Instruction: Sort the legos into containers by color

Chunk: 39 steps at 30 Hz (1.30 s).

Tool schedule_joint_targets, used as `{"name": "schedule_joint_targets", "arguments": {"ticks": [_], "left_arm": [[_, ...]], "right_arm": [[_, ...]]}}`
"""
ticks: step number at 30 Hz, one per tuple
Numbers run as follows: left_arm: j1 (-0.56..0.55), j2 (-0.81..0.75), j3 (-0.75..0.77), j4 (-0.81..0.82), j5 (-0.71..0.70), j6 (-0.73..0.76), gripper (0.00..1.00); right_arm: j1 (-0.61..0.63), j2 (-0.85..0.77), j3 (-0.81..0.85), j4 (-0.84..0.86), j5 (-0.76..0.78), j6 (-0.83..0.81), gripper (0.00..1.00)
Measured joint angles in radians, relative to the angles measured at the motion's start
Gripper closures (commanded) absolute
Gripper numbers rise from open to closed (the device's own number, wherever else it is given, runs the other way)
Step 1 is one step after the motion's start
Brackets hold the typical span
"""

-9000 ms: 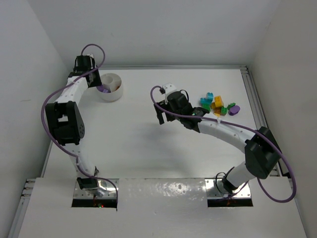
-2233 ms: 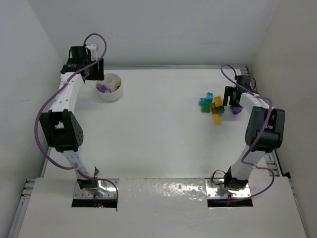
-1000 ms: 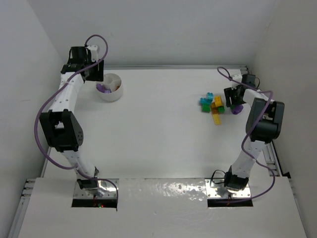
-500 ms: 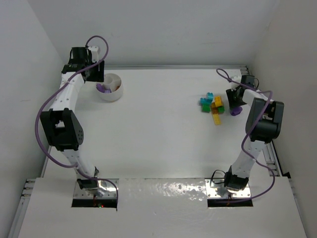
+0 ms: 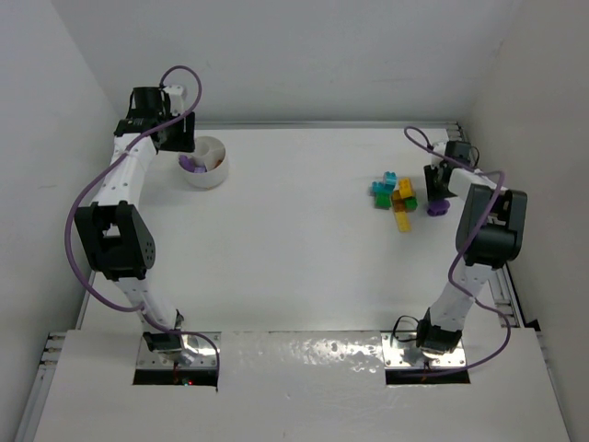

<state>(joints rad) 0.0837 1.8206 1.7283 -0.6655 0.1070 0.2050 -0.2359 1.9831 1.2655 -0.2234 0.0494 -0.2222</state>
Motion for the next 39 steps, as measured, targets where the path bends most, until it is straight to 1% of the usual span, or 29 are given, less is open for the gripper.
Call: {"name": "schedule_joint_targets", "arguments": {"ticks": [3,8,11,13,14,15,18,21,24,25,26,27,29,31,34,36,39], "left_arm": [[0.000,0.000,0.000,-0.003,0.022,0.000,0.40],[-0.002,0.000,0.008,-0.013,0.072,0.000,0.40],[-0.006,-0.001,0.014,-0.020,0.106,0.006,0.40],[-0.013,-0.003,0.017,-0.031,0.132,0.020,0.35],[-0.018,-0.006,0.018,-0.039,0.150,0.028,0.30],[-0.024,-0.009,0.018,-0.045,0.166,0.035,0.29],[-0.039,-0.027,0.018,-0.066,0.234,0.049,0.21],[-0.055,-0.050,0.018,-0.083,0.306,0.053,0.20],[-0.091,-0.073,0.018,-0.097,0.361,0.060,0.18],[-0.114,-0.078,0.018,-0.101,0.376,0.063,0.15],[-0.140,-0.082,0.018,-0.105,0.389,0.069,0.11],[-0.171,-0.085,0.018,-0.108,0.404,0.077,0.09],[-0.243,-0.086,0.018,-0.117,0.439,0.082,0.00],[-0.309,-0.086,0.015,-0.117,0.479,0.078,0.00],[-0.374,-0.086,0.005,-0.113,0.531,0.070,0.00],[-0.388,-0.087,-0.006,-0.104,0.542,0.059,0.00],[-0.397,-0.087,-0.026,-0.089,0.544,0.043,0.01]], "right_arm": [[0.021,-0.050,-0.048,0.019,0.057,0.089,1.00],[0.088,-0.214,-0.170,0.108,0.200,0.257,1.00],[0.128,-0.299,-0.202,0.140,0.256,0.339,1.00],[0.156,-0.352,-0.222,0.161,0.279,0.386,1.00],[0.167,-0.379,-0.235,0.169,0.287,0.413,1.00],[0.176,-0.407,-0.249,0.171,0.291,0.439,1.00],[0.201,-0.530,-0.329,0.201,0.264,0.575,1.00],[0.243,-0.646,-0.404,0.224,0.264,0.674,1.00],[0.355,-0.702,-0.412,0.238,0.266,0.731,1.00],[0.406,-0.708,-0.405,0.245,0.273,0.747,1.00],[0.451,-0.708,-0.393,0.248,0.277,0.760,1.00],[0.506,-0.700,-0.374,0.246,0.282,0.775,1.00],[0.608,-0.662,-0.312,0.246,0.301,0.803,1.00],[0.710,-0.604,-0.238,0.268,0.324,0.827,1.00],[0.837,-0.514,-0.146,0.306,0.351,0.875,1.00],[0.885,-0.463,-0.103,0.318,0.353,0.920,1.00],[0.916,-0.407,-0.062,0.323,0.372,0.972,1.00]]}}
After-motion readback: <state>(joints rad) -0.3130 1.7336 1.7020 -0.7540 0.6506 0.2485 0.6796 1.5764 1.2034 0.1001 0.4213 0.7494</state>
